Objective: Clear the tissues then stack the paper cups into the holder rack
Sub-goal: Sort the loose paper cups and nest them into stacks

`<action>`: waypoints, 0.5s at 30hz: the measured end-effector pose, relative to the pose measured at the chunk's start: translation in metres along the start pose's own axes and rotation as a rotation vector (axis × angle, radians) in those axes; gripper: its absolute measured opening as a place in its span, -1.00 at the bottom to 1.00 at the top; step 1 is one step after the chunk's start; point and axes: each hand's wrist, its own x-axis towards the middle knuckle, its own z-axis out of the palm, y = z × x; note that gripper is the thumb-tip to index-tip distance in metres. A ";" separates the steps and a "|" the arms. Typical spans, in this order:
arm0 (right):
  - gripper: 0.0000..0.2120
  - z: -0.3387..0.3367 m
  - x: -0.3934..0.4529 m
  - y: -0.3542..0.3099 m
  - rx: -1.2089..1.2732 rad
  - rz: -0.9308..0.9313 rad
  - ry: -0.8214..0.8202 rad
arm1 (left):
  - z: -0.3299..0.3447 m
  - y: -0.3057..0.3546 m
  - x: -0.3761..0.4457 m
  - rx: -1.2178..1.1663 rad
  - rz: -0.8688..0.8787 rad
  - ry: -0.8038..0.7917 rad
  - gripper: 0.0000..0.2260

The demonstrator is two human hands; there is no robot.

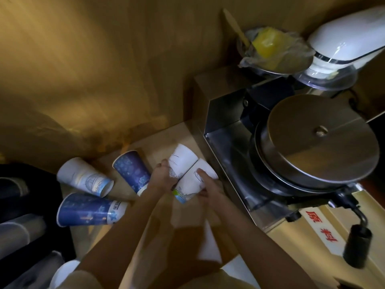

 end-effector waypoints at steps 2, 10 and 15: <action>-0.55 0.000 0.000 0.002 -0.018 -0.033 -0.012 | -0.002 -0.001 -0.003 -0.022 0.012 0.034 -0.43; -0.56 -0.015 -0.008 0.010 -0.177 -0.139 -0.026 | 0.012 -0.006 -0.057 -0.167 0.005 0.205 -0.32; -0.22 -0.025 -0.010 0.005 -0.382 -0.311 -0.020 | 0.027 -0.009 -0.096 -0.284 0.034 0.296 -0.40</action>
